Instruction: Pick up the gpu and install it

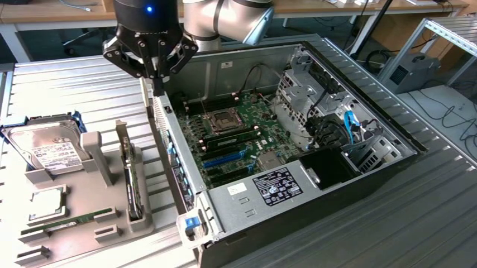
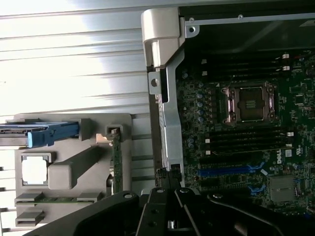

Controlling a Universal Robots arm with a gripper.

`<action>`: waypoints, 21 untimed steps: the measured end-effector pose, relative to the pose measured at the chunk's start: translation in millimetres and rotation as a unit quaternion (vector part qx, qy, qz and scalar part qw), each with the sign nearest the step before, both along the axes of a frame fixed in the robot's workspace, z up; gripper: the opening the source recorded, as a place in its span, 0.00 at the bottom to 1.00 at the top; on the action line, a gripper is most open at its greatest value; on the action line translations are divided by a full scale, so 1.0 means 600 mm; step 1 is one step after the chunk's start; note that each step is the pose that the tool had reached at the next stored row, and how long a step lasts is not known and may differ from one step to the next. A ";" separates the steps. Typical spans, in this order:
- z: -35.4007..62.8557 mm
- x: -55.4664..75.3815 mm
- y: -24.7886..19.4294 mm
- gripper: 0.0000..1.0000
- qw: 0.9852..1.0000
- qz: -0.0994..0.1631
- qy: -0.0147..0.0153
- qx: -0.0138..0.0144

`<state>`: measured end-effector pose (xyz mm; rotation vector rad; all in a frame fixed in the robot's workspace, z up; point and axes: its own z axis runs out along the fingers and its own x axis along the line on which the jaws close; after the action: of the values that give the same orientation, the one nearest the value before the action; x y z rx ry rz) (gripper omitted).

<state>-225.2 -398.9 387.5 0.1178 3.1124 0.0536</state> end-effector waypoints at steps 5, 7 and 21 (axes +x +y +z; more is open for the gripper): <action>0.000 -0.002 0.0000 0.11 1.000 0.000 0.000 0.000; 0.000 -0.002 0.0000 0.11 1.000 0.000 0.000 0.000; -0.001 -0.007 0.0000 0.11 1.000 0.000 0.000 0.000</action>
<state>-229.2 -398.9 386.7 0.1178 3.1125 0.0535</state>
